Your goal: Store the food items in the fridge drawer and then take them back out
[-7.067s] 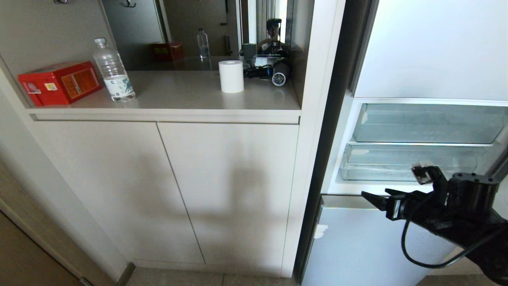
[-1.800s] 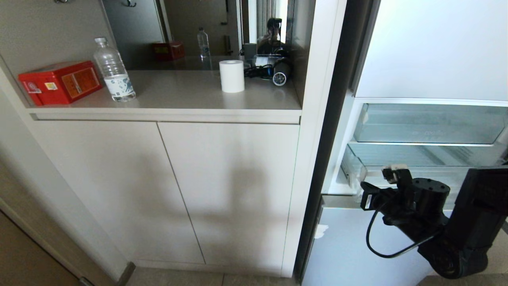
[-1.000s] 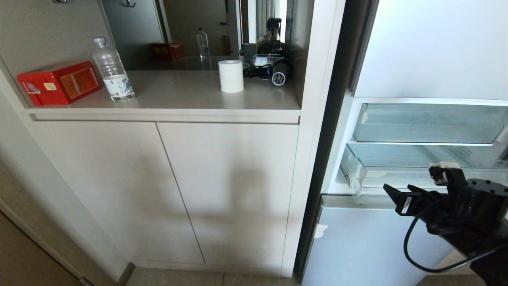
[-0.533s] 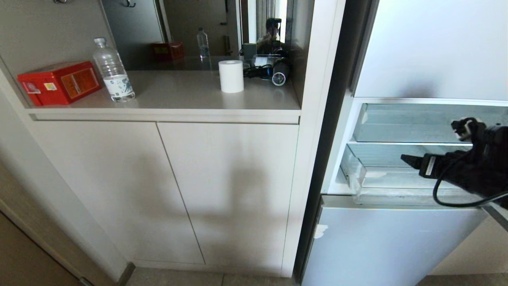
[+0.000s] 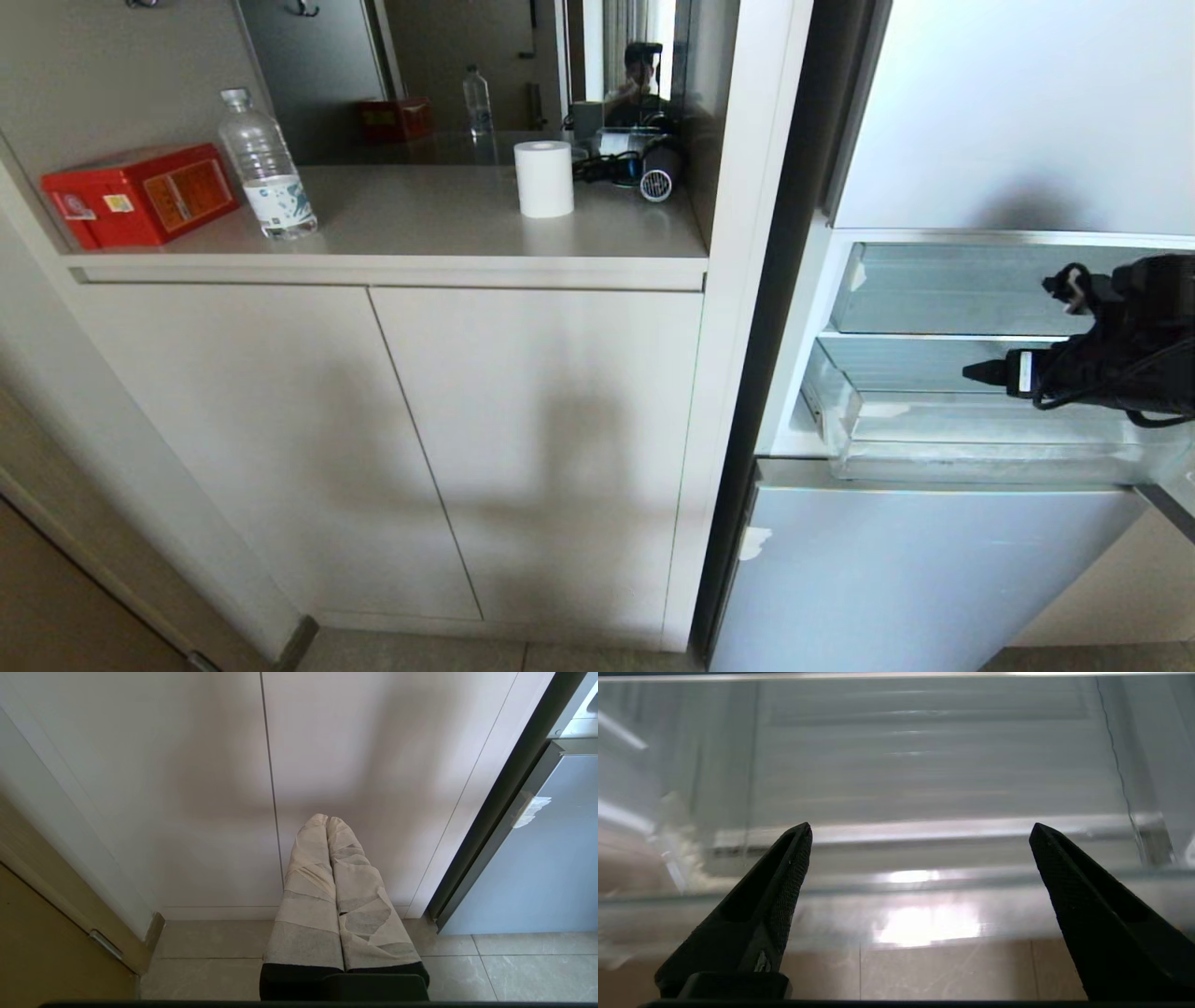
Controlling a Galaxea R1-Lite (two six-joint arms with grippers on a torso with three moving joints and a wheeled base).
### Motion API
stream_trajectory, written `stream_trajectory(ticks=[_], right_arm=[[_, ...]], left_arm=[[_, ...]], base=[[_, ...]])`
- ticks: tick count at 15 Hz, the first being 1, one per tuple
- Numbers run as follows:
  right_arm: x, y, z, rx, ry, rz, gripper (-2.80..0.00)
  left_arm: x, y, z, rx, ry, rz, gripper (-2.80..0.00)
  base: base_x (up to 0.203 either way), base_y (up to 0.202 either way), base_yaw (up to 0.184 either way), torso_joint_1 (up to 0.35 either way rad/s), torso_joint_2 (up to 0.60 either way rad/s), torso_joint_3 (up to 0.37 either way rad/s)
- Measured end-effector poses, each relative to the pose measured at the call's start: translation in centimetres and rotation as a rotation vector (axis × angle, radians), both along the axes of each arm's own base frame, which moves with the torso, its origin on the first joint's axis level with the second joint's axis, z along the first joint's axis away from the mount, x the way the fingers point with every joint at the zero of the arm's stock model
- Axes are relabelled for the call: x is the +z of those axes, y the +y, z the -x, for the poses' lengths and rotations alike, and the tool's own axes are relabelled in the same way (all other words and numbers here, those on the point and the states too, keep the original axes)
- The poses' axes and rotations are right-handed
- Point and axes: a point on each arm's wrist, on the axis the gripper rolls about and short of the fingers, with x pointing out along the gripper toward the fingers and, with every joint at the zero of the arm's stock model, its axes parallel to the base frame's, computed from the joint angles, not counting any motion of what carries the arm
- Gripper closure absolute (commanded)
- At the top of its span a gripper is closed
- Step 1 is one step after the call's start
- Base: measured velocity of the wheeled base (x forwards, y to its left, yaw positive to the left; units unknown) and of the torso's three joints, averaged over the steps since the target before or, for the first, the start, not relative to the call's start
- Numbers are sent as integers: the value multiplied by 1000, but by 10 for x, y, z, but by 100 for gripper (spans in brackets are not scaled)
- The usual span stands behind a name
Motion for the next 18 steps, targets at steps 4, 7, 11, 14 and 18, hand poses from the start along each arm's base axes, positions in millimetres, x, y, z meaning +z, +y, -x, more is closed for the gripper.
stream_trajectory(ticks=[4,7,11,14,18], right_arm=[[-15,-22,-31,31,-13,-24,-280],[-29,-30,-39,20,54,-44,-280],[-23,-33,-24,-1,211,-101,-280],[-3,-37,-8,-19,261,-116,-280],[14,-43,20,-30,347,-116,-280]], left_arm=[[0,0,0,0,0,0,0],[0,0,0,0,0,0,0],[0,0,0,0,0,0,0],[0,0,0,0,0,0,0],[0,0,0,0,0,0,0]], base=[[0,0,0,0,0,0],[0,0,0,0,0,0],[0,0,0,0,0,0],[0,0,0,0,0,0],[0,0,0,0,0,0]])
